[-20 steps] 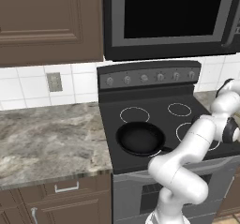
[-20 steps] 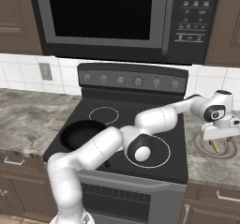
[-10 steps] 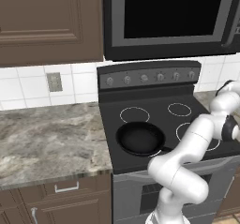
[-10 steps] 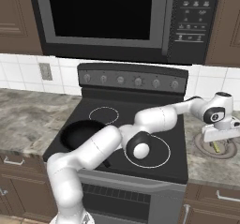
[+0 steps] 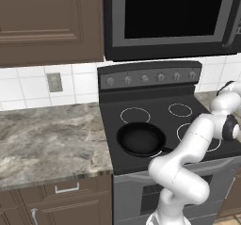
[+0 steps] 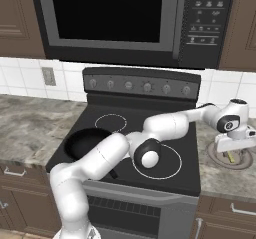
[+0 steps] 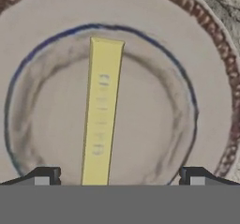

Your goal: Pick up the butter stick and place it in the pan. Then turn on the burner for the pan.

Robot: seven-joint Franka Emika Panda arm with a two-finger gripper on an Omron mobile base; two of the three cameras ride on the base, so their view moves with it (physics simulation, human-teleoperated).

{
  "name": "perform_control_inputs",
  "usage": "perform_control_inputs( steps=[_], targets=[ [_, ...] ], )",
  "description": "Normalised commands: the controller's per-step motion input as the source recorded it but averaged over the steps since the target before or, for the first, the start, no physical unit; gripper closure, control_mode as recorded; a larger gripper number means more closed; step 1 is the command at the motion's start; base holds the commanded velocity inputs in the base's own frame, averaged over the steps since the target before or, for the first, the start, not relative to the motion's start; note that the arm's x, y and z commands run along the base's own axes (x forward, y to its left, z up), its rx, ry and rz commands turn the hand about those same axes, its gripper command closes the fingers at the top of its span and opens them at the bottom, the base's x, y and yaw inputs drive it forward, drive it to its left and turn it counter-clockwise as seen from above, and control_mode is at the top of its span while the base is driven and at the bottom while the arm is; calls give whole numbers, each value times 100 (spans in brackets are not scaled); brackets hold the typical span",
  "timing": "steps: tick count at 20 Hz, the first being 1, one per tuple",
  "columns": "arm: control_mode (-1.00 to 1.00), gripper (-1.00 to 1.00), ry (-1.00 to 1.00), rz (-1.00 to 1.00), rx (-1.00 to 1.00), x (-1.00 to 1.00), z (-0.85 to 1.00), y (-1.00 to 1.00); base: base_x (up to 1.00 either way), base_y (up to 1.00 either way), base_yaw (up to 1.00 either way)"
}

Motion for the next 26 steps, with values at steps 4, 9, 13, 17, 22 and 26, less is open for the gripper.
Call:
perform_control_inputs(
  steps=[4, 9, 13, 17, 22, 26],
  targets=[
    [-100, -100, 0, 0, 5, 0, -5, 0, 0, 0, 0],
    [-100, -100, 0, 0, 4, 0, -1, 0, 0, 0, 0],
    [-100, -100, 1, 0, 3, 0, 0, 0, 0, 0, 0],
    [-100, -100, 2, 0, 3, 0, 0, 0, 0, 0, 0],
    [-100, -100, 6, 0, 2, -1, -4, 0, 0, 0, 0],
    [-100, -100, 8, 0, 2, 0, -5, 0, 0, 0, 0]
  ],
)
